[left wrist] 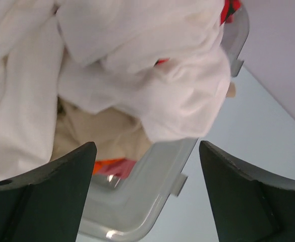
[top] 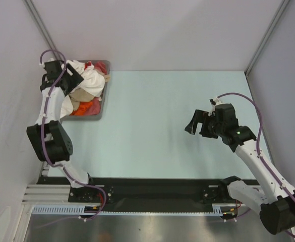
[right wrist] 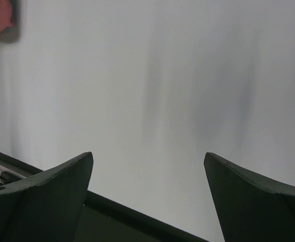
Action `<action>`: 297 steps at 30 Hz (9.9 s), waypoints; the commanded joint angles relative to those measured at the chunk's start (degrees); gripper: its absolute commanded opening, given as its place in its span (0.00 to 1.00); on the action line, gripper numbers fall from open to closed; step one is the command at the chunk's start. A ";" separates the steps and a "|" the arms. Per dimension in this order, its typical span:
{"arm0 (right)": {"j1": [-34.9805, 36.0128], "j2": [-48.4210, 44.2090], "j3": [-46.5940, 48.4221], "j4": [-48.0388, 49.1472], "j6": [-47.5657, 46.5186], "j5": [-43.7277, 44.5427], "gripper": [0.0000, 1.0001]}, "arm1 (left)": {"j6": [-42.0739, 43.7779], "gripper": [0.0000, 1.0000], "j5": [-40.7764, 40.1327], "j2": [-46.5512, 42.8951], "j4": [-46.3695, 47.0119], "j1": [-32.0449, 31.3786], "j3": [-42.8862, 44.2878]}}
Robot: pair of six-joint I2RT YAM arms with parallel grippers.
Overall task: Fold and stack the t-shirts
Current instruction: Grab the tshirt from the pile, then move the tshirt to the center of the board, then flatten the tshirt out, then fold the tshirt
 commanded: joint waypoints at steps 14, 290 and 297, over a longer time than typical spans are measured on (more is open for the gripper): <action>0.92 9.20 4.82 4.33 -4.84 -7.83 0.99 | 2.71 0.86 -3.95 22.06 -8.96 0.15 35.33; -22.19 -4.42 -9.77 -11.05 18.88 24.51 0.91 | -32.63 0.16 0.61 -44.29 -5.81 -93.02 -62.31; -28.50 -2.23 -10.20 -15.36 24.16 28.39 0.90 | -29.72 0.00 1.22 -47.80 -0.80 -88.63 -64.68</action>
